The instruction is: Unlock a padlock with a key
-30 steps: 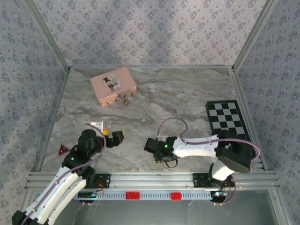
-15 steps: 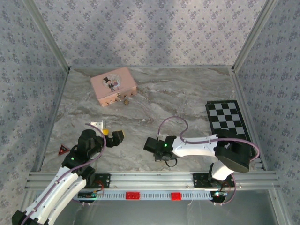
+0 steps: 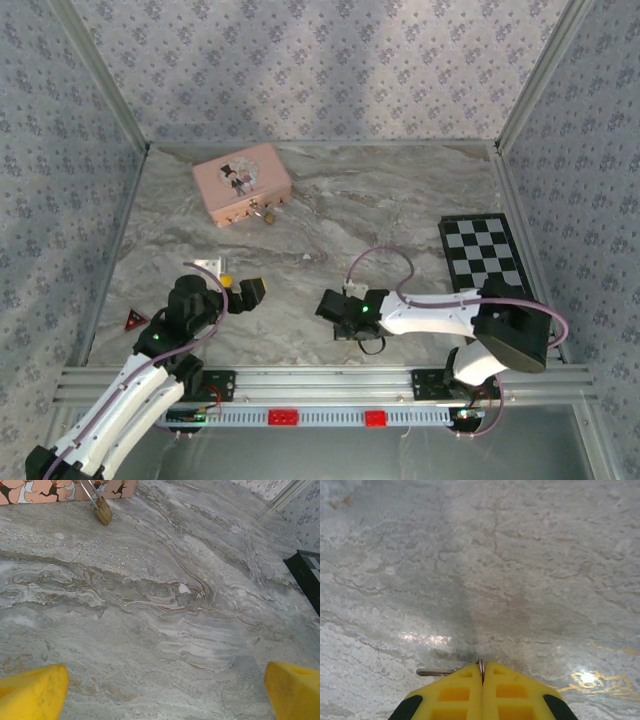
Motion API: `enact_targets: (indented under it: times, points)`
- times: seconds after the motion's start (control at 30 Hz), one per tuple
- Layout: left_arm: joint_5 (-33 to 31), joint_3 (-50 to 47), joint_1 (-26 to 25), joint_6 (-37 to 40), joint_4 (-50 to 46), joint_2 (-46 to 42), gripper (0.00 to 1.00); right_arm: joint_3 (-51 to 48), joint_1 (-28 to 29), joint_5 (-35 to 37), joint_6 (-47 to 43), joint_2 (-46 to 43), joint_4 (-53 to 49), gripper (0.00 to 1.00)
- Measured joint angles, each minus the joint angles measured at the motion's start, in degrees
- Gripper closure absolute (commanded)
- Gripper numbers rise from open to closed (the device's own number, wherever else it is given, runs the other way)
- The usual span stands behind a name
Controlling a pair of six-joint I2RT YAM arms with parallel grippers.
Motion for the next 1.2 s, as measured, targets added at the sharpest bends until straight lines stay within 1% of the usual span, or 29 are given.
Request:
enact_targets:
  times: [0.13,0.27,0.37,0.5,0.7,0.9,1.1,1.2]
  points:
    - [0.07,0.00,0.00,-0.02,1.09,1.14,0.00,-2.73,-1.95,0.09,1.44,-5.14,2.36,1.00]
    - [1.38,0.00,0.00,-1.27,2.73,2.80,0.00,-5.51,-5.35,-0.20,2.99,-10.69,6.91,1.00]
    - [2.93,-0.04,-0.48,-3.69,5.73,3.98,0.01,-6.58,-8.66,-1.01,3.87,-13.68,10.97,1.00]
    - [4.70,-0.09,-1.95,-6.91,10.95,6.67,0.03,-6.82,-11.80,-2.47,4.35,-15.41,16.83,1.00]
    - [5.16,0.70,-6.80,-10.23,18.16,15.39,0.08,-6.40,-14.88,-6.49,3.80,-14.10,25.20,1.00]
    - [4.50,6.56,-12.61,-10.51,22.14,25.14,0.13,-3.96,-15.61,-10.29,2.97,-9.68,31.80,1.00]
    - [4.07,11.13,-15.30,-9.90,25.79,31.58,0.19,-3.15,-14.88,-13.33,2.95,-6.62,37.24,1.00]
    - [3.78,11.54,-16.13,-9.99,27.23,34.14,0.23,-3.15,-14.75,-14.43,2.89,-6.14,38.97,1.00]
